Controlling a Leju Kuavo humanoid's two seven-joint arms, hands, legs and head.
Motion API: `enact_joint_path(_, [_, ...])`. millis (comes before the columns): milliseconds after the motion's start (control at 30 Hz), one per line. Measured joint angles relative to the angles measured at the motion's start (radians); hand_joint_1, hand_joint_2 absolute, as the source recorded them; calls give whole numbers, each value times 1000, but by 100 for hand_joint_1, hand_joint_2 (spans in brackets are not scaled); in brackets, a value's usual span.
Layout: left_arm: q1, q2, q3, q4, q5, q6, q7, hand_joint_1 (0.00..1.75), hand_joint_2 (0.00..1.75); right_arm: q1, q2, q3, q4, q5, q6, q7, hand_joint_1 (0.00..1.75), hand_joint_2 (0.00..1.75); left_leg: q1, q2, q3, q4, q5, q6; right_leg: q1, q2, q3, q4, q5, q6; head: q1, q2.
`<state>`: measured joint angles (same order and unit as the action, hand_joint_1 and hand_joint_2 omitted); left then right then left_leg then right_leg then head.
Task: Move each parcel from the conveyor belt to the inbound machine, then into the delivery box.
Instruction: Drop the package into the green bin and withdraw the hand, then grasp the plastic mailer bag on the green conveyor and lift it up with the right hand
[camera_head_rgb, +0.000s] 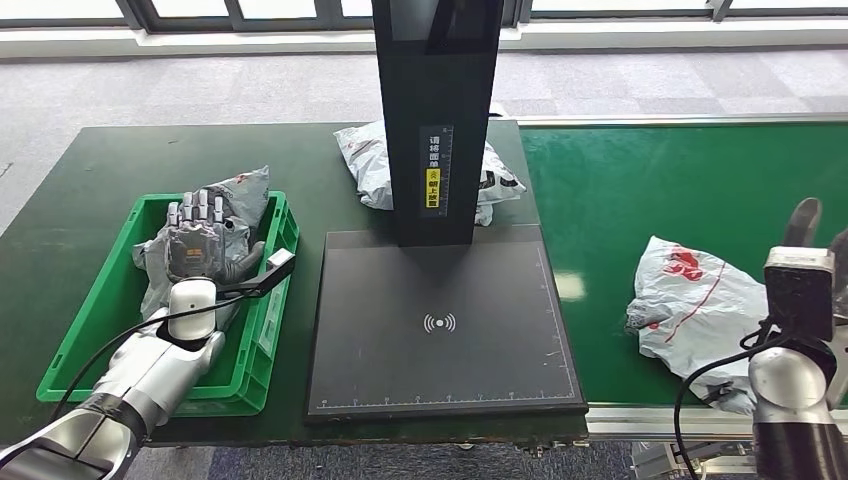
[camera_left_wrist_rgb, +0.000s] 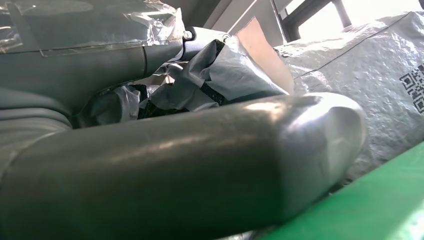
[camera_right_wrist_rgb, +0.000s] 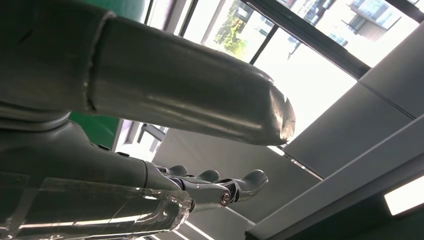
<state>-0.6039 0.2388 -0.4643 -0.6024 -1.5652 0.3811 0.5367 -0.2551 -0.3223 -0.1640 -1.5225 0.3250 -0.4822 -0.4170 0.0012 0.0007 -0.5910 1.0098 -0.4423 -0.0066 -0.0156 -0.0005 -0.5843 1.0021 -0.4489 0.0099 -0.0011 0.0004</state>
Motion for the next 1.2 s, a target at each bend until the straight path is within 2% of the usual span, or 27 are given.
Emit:
enact_joint_path(600, [3,0,1,-6,10,9,-12,0,0,1,0,0,-1,-1,-2,0,0,0,0,0,0,0,0,0,0,0,-1,0,0,0,0,0])
enact_joint_path(667, [53,-18,24,-77,102,73,-101,0,0,24,1,-4,-13,-14,-14,-10,0,0,-1,1,2,0,-1,1,-1,1,-1,-1,0,0,0,0])
enact_joint_path(700, [111,-27,53,-175,204,127,-198,0,0,52,1,-11,-29,-25,-23,-20,0,0,-1,2,1,0,-1,1,-1,2,-1,-1,-1,0,0,0])
enact_joint_path(767, [238,-48,148,-441,517,220,-501,0,0,118,3,-32,-66,-49,-37,-42,0,0,0,2,-4,1,-2,2,0,2,-4,-1,-2,0,0,0])
enact_joint_path(833, [311,-68,250,-652,859,258,-805,0,0,160,6,-48,-92,-59,-40,-54,0,0,0,5,-7,1,-5,1,0,5,-7,-1,-2,0,0,0])
enact_joint_path(867, [332,-74,294,-727,994,266,-898,0,0,173,8,-54,-102,-60,-40,-57,0,0,-1,8,-6,1,-7,1,-1,7,-7,-1,-3,1,0,0])
enact_joint_path(900, [349,-77,330,-785,1085,274,-936,0,0,184,8,-59,-111,-61,-40,-58,0,0,-1,9,-5,1,-9,2,-1,8,-7,-1,-3,1,-1,0])
enact_joint_path(967, [374,-85,382,-866,1130,286,-929,0,0,197,9,-66,-122,-62,-39,-59,0,0,-1,9,-4,1,-10,2,-1,7,-6,-2,-5,1,0,0])
enact_joint_path(1100, [406,-95,425,-948,1018,294,-899,0,0,200,10,-67,-133,-62,-39,-59,0,0,0,3,-5,1,-9,3,0,2,-4,-2,-6,2,0,0])
enact_joint_path(1200, [416,-113,456,-985,987,303,-948,0,0,204,10,-68,-137,-62,-42,-58,0,0,0,3,-5,1,-8,3,0,2,-4,-2,-6,2,0,0])
